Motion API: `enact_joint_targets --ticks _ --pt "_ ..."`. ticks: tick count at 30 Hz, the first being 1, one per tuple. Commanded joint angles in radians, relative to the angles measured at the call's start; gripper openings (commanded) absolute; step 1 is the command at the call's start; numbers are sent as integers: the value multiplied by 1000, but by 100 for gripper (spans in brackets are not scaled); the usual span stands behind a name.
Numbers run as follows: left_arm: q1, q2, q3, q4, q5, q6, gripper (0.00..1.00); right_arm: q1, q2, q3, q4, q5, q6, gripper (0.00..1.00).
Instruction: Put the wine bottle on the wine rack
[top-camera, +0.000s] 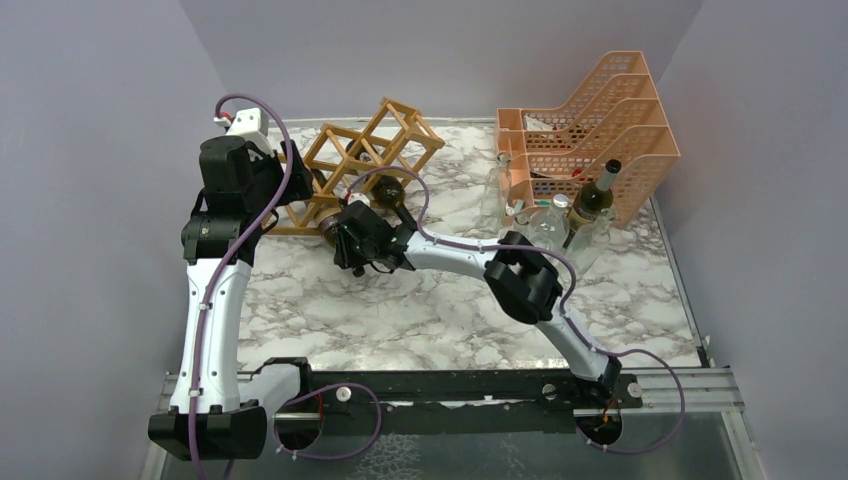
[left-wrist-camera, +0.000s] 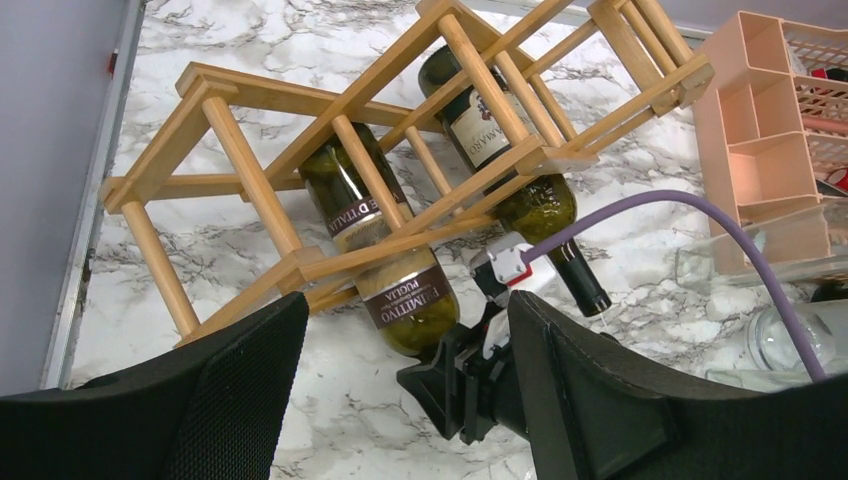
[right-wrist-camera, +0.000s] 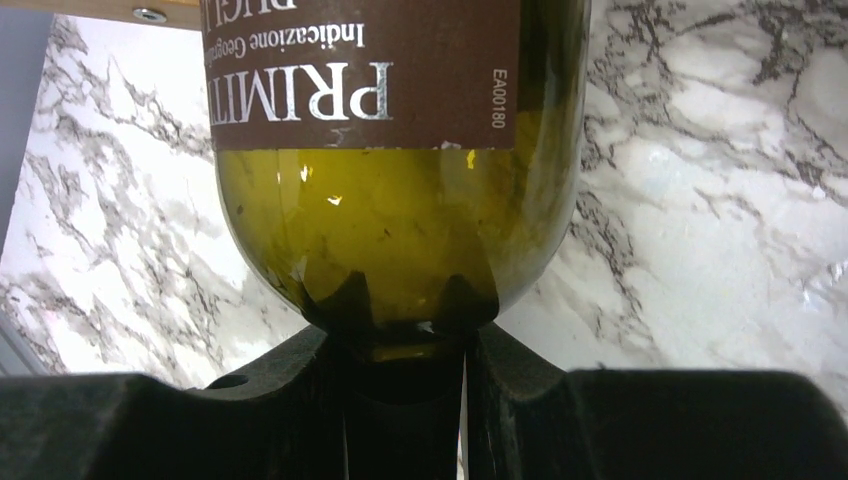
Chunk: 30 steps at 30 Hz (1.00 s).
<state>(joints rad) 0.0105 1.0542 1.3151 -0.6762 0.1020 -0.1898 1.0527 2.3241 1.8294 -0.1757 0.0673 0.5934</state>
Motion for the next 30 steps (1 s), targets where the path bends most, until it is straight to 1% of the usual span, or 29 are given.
enact_joint_targets --ticks 1,3,7,9,17,19,25,30 --pt "-6 -24 33 7 37 9 78 0 45 143 59 31 -63 32" --pt "-7 -25 32 6 38 9 79 -1 67 176 30 37 -70 35" --pt "-7 -25 33 7 35 7 79 0 63 163 40 57 -72 51" --pt "-8 -24 32 7 34 7 79 -1 55 153 53 70 -73 57" --pt "-9 -24 33 7 26 9 79 -1 30 137 76 84 -85 72" --pt "-9 -26 33 7 24 10 79 -1 17 126 84 83 -88 73" --pt "-9 -28 33 7 24 10 79 -2 -39 84 109 76 -93 75" --pt "-9 -32 33 7 22 13 80 -2 -96 19 123 58 -104 77"
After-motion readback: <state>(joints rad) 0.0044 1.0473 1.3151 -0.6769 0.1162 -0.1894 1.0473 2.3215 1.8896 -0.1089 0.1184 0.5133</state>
